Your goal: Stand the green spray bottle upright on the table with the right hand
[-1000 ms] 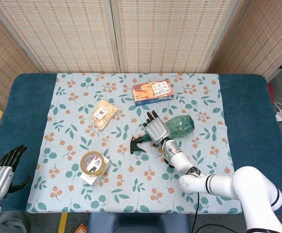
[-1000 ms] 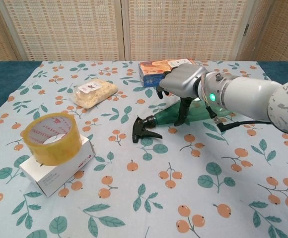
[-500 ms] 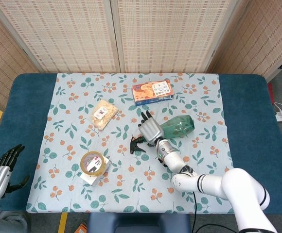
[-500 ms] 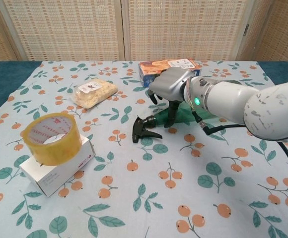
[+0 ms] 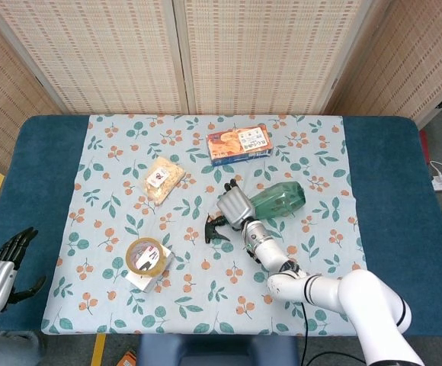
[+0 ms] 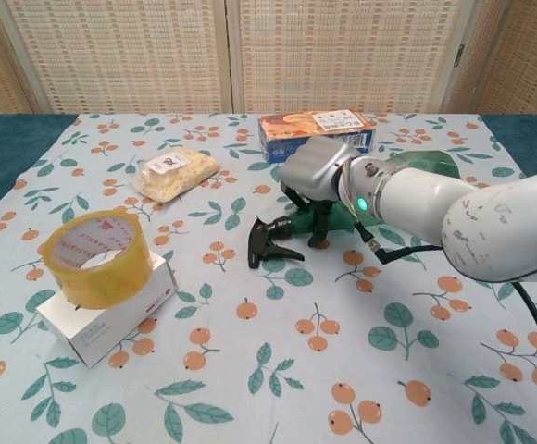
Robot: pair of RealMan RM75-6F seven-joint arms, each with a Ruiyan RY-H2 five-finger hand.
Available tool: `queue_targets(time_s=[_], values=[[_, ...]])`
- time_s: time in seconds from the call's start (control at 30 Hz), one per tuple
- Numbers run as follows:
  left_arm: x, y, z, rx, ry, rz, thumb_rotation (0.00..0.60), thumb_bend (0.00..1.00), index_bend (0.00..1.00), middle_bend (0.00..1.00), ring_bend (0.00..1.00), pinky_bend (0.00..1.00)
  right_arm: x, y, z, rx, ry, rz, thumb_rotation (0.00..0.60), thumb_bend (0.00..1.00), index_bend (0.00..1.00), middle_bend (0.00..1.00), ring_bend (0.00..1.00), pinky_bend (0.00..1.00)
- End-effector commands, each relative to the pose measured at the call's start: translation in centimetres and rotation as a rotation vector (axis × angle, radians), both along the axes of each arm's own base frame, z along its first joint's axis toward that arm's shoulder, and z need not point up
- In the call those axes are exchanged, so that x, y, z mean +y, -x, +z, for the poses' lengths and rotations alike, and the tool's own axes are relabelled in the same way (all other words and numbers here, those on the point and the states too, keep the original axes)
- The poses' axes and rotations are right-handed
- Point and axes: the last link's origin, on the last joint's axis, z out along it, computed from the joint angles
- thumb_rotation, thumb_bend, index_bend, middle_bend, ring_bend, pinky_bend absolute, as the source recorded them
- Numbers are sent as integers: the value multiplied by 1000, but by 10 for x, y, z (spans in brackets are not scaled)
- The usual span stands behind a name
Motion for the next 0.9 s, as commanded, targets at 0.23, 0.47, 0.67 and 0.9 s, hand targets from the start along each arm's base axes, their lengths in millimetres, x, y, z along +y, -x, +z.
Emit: queue_targets(time_s=[0.23,0.47,0.67,0.9], values=[[0,1,0,-10,6,4,600,282,0,0,0,97,0,4,-4,8,26,18,600,0,749,580,349,297],[0,1,0,-17,9,7,600,282,0,0,0,98,-1,-1,2,-23,43,36,600,0,799,617,379,312],[0,0,0,-25,14,9,600,282,0,0,0,98,-5,-9,20,-63,81,61,600,34,837,648,406,328],[-1,0,0,-32,15,11,600,282,0,0,0,99,-3,-8,30,-70,88,61,600,51,859,666,419,333]])
